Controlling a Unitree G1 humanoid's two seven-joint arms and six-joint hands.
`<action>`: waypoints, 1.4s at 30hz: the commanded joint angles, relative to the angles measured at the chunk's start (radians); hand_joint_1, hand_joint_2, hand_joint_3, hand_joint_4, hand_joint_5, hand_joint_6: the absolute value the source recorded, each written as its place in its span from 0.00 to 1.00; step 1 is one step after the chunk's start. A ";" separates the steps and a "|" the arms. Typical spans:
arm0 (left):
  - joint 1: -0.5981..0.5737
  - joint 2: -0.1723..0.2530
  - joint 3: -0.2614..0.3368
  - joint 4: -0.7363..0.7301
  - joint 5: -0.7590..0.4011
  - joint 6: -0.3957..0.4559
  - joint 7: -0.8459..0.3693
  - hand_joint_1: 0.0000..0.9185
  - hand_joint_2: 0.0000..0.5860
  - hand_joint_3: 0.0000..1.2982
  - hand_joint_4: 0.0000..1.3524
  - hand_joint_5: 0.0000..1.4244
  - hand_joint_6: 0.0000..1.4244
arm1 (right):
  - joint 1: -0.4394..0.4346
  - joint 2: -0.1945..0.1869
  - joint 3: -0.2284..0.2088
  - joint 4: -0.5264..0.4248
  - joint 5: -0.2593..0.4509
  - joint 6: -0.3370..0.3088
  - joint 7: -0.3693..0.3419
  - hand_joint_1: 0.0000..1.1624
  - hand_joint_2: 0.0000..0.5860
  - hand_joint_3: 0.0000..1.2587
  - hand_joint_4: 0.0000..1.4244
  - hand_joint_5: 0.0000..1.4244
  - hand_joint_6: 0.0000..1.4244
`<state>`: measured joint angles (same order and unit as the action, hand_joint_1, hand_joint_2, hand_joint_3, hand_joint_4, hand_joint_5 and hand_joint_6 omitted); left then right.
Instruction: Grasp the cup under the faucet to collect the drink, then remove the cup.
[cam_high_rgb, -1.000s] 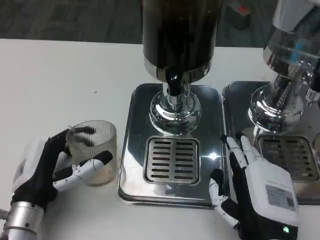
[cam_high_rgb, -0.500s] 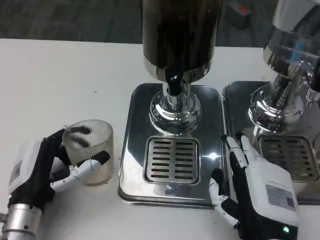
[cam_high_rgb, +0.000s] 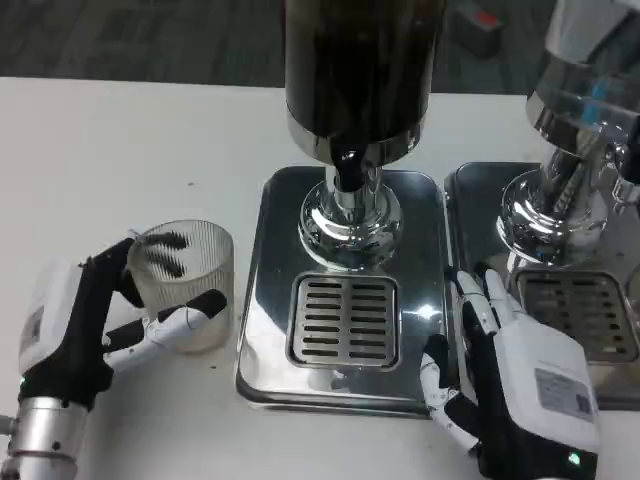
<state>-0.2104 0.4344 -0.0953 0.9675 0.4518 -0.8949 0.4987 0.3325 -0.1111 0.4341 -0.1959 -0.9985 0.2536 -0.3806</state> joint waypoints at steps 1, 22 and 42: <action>-0.042 0.008 -0.018 -0.027 0.043 -0.034 0.028 0.43 0.19 0.41 0.45 0.59 0.58 | -0.004 0.007 -0.007 0.003 -0.002 0.004 -0.025 0.37 0.98 0.10 0.02 0.08 0.13; -0.278 -0.089 -0.231 0.137 0.216 0.001 0.078 0.43 0.19 0.40 0.45 0.59 0.58 | 0.033 0.055 -0.006 -0.015 -0.026 0.057 -0.093 0.37 0.98 0.10 0.02 0.06 0.05; -0.293 -0.113 -0.327 0.175 0.288 0.054 0.230 0.27 0.12 0.26 0.29 0.46 0.36 | 0.035 0.061 0.001 -0.022 -0.046 0.071 -0.092 0.37 0.98 0.10 0.02 0.06 0.06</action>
<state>-0.5034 0.3114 -0.4182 1.1424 0.7461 -0.8404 0.6966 0.3601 -0.0489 0.4350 -0.2049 -1.0383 0.3217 -0.4608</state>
